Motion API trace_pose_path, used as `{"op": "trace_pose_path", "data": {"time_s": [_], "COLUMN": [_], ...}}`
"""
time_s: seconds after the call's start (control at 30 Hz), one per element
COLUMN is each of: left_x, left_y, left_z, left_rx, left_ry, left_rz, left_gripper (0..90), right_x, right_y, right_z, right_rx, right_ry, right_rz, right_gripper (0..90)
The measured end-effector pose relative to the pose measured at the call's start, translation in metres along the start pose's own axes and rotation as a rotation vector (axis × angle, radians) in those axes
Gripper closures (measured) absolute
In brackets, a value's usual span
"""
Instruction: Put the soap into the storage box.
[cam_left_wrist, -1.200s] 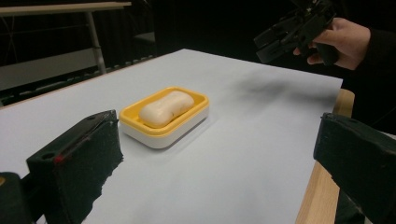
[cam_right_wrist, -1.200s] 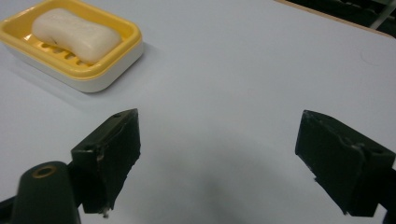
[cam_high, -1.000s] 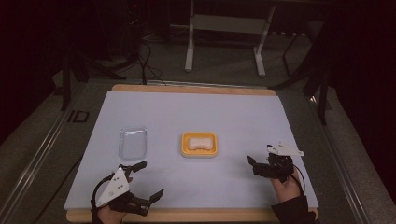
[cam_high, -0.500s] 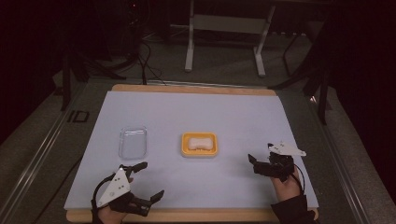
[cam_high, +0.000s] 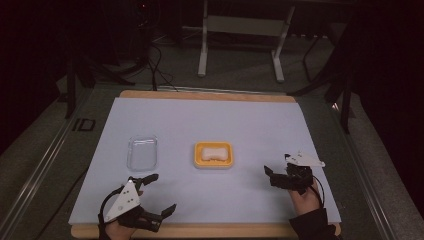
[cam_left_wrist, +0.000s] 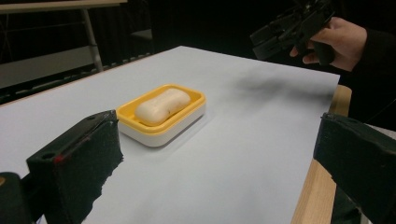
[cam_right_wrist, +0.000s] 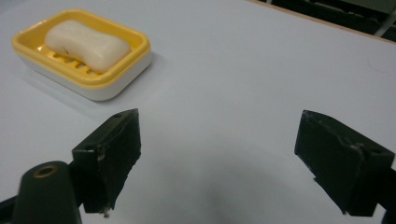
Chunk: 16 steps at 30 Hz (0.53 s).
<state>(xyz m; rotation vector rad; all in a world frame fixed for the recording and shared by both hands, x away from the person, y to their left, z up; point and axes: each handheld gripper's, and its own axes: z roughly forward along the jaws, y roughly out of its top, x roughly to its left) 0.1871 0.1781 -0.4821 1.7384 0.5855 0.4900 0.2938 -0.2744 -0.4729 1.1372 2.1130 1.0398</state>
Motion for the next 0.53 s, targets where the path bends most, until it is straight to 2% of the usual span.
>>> {"op": "trace_pose_path", "data": {"time_s": [0.53], "left_x": [-0.0001], "left_y": [0.0001], "left_z": [-0.0003], "left_rx": [0.001], "left_ry": [0.001], "left_rz": [0.000], "left_gripper": [1.1], "right_x": [0.0003], "right_y": [-0.0004], "right_z": [0.0012], "right_rx": [0.008], "right_ry": [0.006], "right_rz": [-0.010], "right_gripper": [14.4]}}
